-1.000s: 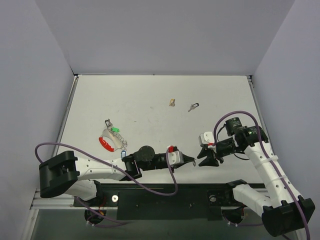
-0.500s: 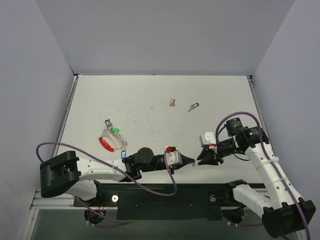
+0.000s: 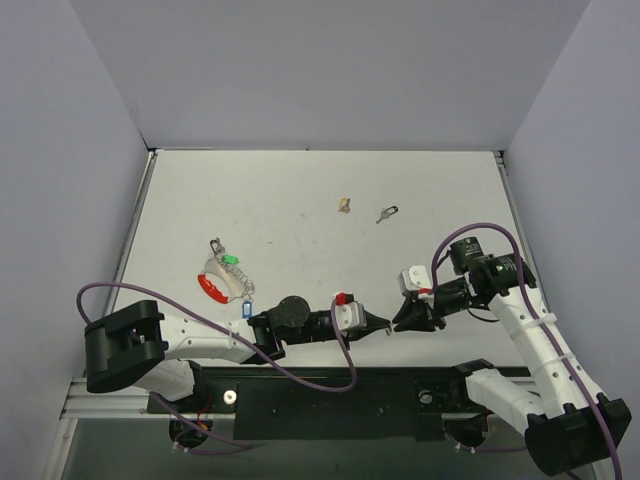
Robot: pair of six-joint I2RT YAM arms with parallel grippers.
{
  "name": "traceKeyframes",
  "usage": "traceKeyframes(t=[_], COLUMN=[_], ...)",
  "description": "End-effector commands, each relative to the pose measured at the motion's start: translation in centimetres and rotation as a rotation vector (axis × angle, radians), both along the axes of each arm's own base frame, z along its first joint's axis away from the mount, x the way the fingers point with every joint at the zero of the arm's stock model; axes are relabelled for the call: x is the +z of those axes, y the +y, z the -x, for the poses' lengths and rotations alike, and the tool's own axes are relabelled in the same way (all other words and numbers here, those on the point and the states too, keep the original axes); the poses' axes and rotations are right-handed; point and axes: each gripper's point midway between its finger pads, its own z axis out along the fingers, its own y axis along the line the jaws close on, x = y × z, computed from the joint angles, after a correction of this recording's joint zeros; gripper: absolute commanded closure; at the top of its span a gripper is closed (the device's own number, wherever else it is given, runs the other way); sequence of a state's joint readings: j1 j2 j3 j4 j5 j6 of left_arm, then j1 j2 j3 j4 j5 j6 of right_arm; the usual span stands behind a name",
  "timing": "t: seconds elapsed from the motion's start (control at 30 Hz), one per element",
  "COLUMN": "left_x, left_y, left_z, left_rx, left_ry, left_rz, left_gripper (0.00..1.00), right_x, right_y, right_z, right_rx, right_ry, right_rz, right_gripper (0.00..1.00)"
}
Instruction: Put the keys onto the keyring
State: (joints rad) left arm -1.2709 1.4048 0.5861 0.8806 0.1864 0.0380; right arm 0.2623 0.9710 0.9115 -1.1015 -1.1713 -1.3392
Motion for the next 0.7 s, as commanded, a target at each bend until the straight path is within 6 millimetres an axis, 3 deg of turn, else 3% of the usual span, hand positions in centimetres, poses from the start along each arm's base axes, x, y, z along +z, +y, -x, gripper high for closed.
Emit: traceKeyframes(t=[0.0,0.47,0.53,0.6,0.67], left_x=[3.09,3.53,3.65,3.62,3.44], left_y=[-0.70,-0.70,-0.74,-0.77,-0.80], left_z=[0.29,0.43,0.45,0.50,0.57], left_rx=[-0.013,-0.019,-0.021,-0.024,-0.026], left_ry=[-0.014,-0.007,-0.009,-0.009,-0.007], left_rz=[0.099,0.127,0.131,0.131,0.130], left_gripper=[1.00,1.00,1.00,1.00,1.00], right_x=[0.41,0.03,-0.01,0.08,0.20], right_y=[0.63,0.67,0.67,0.71,0.72], right_z=[0.88,0.95,0.95,0.92,0.94], right_rx=[0.036,0.050,0.052,0.053,0.053], right_ry=[0.015,0.018,0.018,0.015,0.011], right_rz=[-0.052,-0.041,-0.040,-0.041,-0.043], right_gripper=[0.85,0.85,0.89,1.00,1.00])
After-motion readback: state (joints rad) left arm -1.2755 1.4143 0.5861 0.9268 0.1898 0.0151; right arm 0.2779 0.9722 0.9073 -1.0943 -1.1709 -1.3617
